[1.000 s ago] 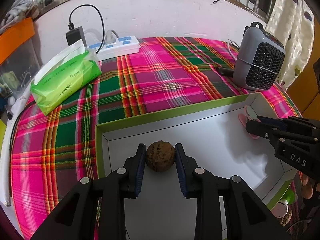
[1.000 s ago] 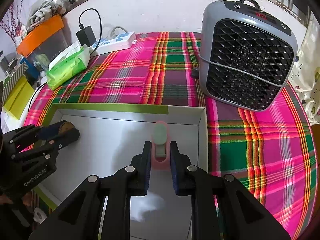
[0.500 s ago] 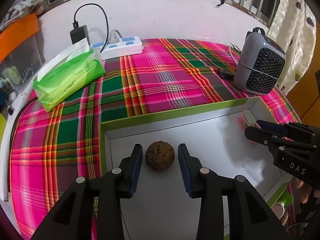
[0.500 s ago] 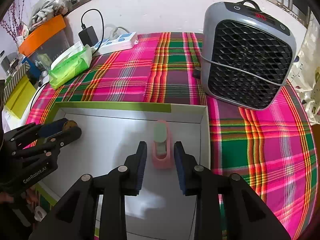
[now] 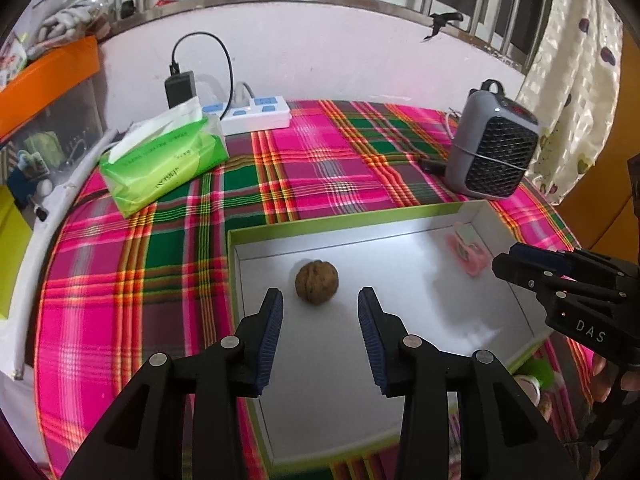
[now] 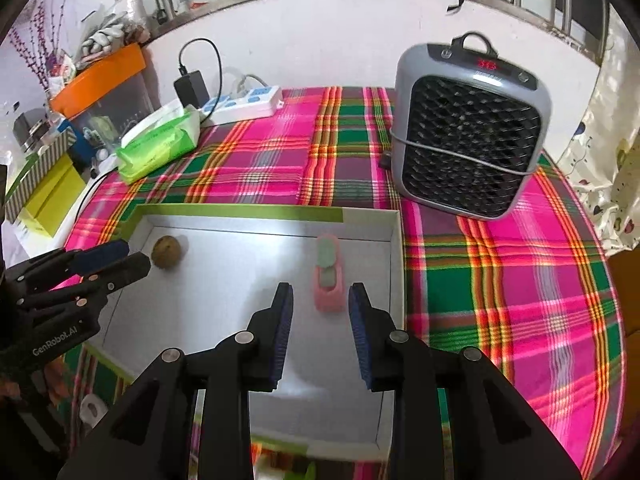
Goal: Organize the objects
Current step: 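Open left tool to release the walnut while right tool releases the pink clip, then move left tool toward the white face toy while right tool approaches the white egg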
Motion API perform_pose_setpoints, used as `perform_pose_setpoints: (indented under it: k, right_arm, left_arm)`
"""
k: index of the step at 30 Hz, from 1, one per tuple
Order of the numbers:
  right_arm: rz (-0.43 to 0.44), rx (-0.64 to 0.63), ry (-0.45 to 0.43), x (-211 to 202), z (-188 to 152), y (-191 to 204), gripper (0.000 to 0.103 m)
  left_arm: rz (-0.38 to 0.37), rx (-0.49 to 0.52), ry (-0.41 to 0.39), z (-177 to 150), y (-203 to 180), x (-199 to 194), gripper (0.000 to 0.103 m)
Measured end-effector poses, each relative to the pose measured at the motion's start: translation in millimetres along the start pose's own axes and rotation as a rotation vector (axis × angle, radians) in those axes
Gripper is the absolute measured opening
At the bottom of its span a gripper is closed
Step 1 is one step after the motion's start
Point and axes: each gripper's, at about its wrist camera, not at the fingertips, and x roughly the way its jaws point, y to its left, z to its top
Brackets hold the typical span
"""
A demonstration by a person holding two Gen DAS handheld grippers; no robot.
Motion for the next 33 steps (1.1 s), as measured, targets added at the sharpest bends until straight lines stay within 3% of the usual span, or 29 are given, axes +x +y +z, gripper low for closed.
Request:
perform_pose_setpoints:
  k: [18, 33]
  right_arm:
    - [0.008, 0.049, -0.067, -51, -48, -6, 0.03]
    - [-0.001, 0.055, -0.118, -79, -94, -17, 0.03]
  left_arm:
    - [0.005, -0.021, -0.059, -50, -1, -57, 0.037]
    - [-0.03, -0.088, -0.074, -94, 17, -77, 0.037]
